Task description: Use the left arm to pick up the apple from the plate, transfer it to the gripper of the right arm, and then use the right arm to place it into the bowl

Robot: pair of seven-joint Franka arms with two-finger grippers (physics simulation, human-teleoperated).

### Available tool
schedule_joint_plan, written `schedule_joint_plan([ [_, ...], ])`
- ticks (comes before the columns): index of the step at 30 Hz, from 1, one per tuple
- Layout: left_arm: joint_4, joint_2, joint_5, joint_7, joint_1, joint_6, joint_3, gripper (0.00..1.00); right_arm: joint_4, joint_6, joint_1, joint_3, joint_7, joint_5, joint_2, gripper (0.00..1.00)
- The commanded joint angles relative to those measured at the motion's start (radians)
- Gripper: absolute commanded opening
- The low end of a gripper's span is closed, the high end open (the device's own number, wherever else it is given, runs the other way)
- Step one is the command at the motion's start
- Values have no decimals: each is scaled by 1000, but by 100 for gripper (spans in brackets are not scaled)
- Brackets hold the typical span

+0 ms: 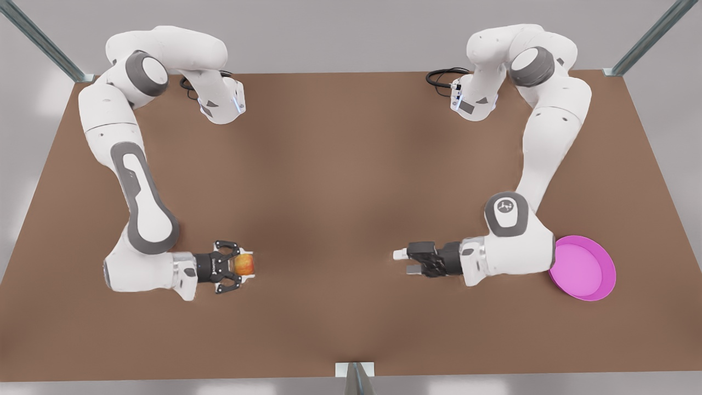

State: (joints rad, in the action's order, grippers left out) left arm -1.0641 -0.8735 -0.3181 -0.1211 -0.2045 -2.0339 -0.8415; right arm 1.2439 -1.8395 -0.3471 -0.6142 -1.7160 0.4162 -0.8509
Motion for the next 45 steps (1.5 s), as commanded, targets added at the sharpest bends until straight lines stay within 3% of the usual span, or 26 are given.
schedule_joint_plan([
  [1,3,119,620,311,-53,609,-4,100,14,278,-49,5,99,-367,61,67],
  [4,75,185,793,317,-110,866,1,100,123,266,-90,4,119,-625,170,67],
  [5,49,217,824,316,-118,839,34,100,192,191,-127,4,119,-668,205,68],
  [6,-230,492,639,311,74,608,440,100,252,120,-167,5,121,-685,231,67],
  [7,-475,670,408,295,225,375,718,100,266,100,-188,8,121,-703,234,68],
  [8,-455,662,412,276,290,492,753,100,273,97,-207,11,121,-731,234,68],
  [15,-385,639,384,339,301,564,553,100,474,-159,-331,11,121,-826,274,68],
  [20,-390,613,395,368,281,489,547,100,565,-267,-359,11,121,-841,276,68],
  [22,-392,613,413,333,192,508,545,100,586,-291,-382,10,121,-843,269,68],
  [25,-387,613,435,331,191,540,547,100,611,-316,-397,11,121,-843,268,68],
  [27,-390,631,438,19,97,538,555,100,647,-363,-417,11,121,-843,266,68],
  [28,-447,692,435,-28,83,514,559,100,655,-374,-418,11,119,-843,265,68],
  [31,-435,668,438,9,83,523,559,100,677,-389,-434,11,121,-843,263,68],
  [32,-433,669,435,9,79,528,559,100,677,-389,-435,11,121,-843,263,71],
  [33,-422,668,430,12,79,528,559,100,681,-389,-441,11,124,-843,262,100],
  [41,-355,597,475,21,100,572,552,100,666,-331,-438,-21,139,-830,302,100],
  [45,-355,597,471,0,63,570,552,100,473,-130,-408,-114,280,-794,302,100],
])
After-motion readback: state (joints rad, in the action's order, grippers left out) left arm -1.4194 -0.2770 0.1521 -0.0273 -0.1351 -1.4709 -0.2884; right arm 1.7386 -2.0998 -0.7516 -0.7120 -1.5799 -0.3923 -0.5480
